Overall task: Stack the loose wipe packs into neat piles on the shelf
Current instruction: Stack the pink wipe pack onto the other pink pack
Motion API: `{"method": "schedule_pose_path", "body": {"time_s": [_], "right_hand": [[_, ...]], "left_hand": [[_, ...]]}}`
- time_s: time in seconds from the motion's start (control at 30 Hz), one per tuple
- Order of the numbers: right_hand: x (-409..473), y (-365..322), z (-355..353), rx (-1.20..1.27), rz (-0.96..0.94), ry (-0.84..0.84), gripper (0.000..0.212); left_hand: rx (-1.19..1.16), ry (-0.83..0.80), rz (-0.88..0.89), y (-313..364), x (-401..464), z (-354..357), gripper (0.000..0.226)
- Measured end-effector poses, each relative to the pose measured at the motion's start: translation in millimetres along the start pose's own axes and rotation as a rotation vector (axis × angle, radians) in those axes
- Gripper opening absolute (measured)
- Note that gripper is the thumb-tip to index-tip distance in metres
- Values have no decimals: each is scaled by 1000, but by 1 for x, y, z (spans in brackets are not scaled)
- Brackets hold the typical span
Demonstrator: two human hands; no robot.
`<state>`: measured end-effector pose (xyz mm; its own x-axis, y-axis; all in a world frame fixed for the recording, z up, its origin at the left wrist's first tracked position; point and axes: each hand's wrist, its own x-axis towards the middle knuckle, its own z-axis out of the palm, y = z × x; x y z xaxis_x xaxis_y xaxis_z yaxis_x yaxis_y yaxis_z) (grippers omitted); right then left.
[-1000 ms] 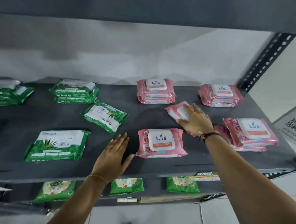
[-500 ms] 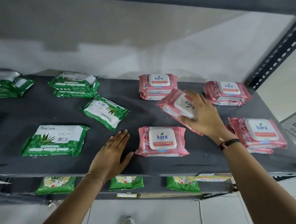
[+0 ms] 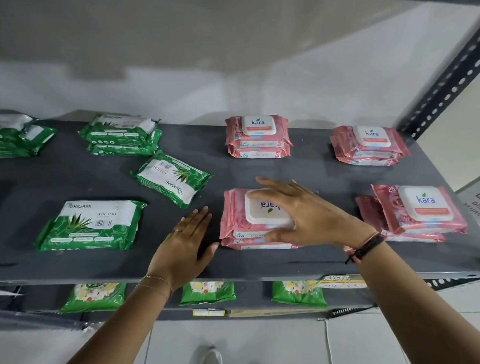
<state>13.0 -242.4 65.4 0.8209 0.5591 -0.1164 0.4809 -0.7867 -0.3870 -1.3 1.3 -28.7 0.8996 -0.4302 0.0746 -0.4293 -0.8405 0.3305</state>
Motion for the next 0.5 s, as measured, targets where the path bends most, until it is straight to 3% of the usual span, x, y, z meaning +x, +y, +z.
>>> {"method": "schedule_pose_path", "body": {"time_s": [0.2, 0.37, 0.5], "right_hand": [[-5, -15, 1, -175, 124, 91, 62], [-8, -24, -2, -206, 193, 113, 55], [-11, -17, -9, -251, 61, -38, 56]], "left_hand": [[-3, -3, -5, 3, -1, -2, 65], [5, 2, 7, 4, -3, -4, 68], [0, 16, 0, 5, -3, -4, 61]]}}
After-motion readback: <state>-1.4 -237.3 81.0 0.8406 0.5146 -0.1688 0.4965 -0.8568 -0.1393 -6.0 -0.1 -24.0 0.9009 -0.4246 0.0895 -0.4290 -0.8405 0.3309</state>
